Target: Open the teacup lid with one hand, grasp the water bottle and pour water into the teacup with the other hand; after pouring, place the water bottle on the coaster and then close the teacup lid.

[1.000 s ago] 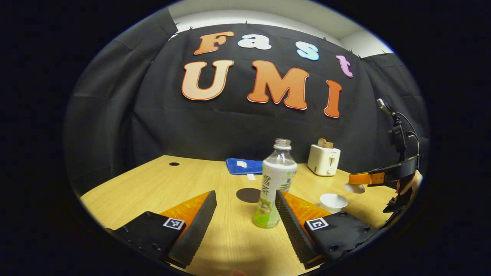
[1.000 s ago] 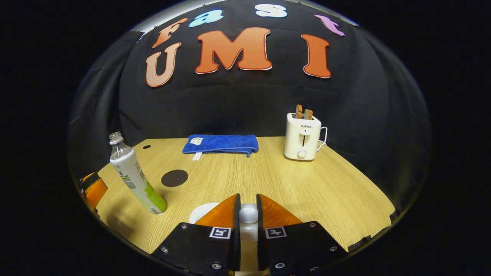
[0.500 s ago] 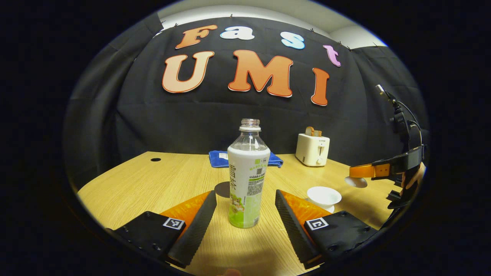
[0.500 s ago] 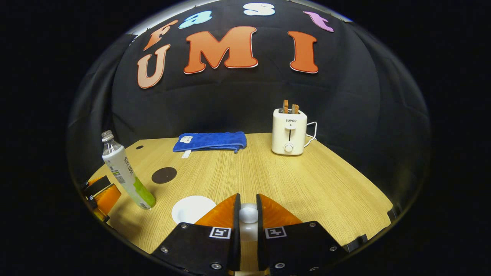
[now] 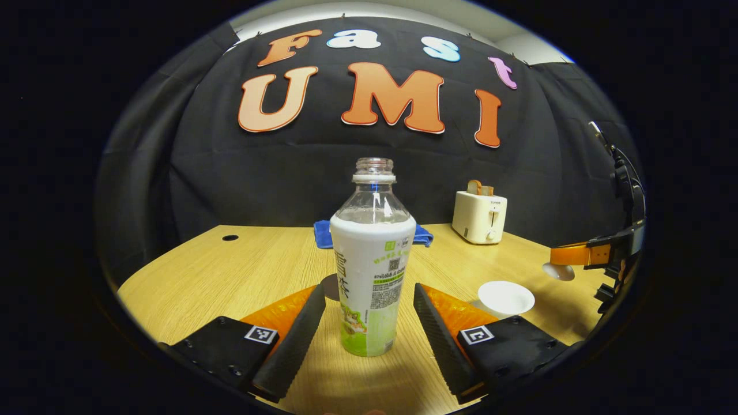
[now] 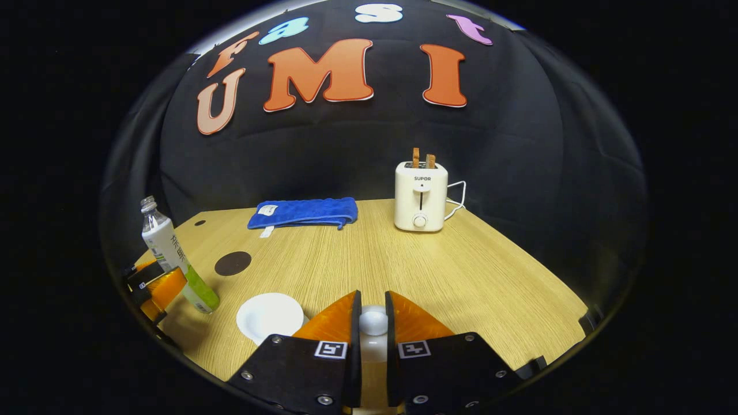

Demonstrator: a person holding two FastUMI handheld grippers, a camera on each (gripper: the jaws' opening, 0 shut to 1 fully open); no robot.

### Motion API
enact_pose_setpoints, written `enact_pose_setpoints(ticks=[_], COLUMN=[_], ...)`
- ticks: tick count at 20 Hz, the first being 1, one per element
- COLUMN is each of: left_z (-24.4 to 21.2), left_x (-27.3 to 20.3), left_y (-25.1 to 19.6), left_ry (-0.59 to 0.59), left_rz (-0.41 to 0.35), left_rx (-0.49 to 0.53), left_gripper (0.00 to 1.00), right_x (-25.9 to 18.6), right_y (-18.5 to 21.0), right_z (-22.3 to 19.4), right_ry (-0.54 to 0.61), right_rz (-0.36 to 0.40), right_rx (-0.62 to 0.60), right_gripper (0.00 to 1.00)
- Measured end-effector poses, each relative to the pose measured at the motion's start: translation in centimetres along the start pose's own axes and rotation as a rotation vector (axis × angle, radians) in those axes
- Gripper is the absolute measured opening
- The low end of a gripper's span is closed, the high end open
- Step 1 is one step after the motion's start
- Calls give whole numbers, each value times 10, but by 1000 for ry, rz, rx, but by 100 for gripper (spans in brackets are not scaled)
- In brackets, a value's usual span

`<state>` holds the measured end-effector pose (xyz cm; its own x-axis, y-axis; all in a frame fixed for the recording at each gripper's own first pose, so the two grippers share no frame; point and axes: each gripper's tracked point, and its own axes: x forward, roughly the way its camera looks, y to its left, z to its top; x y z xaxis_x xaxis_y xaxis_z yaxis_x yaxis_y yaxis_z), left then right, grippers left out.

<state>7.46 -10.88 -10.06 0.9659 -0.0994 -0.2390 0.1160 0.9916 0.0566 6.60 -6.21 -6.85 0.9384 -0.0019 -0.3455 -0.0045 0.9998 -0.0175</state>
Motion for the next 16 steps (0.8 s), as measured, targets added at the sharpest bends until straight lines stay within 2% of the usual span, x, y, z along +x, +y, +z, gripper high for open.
enact_pose_setpoints(ticks=[4, 7, 10, 16], left_z=[-2, -2, 4, 20], left_x=[5, 6, 6, -3], left_y=[-1, 1, 5, 5], left_ry=[5, 0, -19, -15], left_rz=[2, 22, 36, 31], left_rx=[-12, 2, -3, 160], left_gripper=[99, 72, 60, 62], right_x=[7, 9, 10, 14], right_y=[-2, -2, -3, -15], right_z=[-9, -15, -17, -25], right_ry=[7, 9, 4, 9], right_rz=[6, 16, 24, 11], right_rx=[22, 33, 42, 60], right_gripper=[18, 18, 18, 18])
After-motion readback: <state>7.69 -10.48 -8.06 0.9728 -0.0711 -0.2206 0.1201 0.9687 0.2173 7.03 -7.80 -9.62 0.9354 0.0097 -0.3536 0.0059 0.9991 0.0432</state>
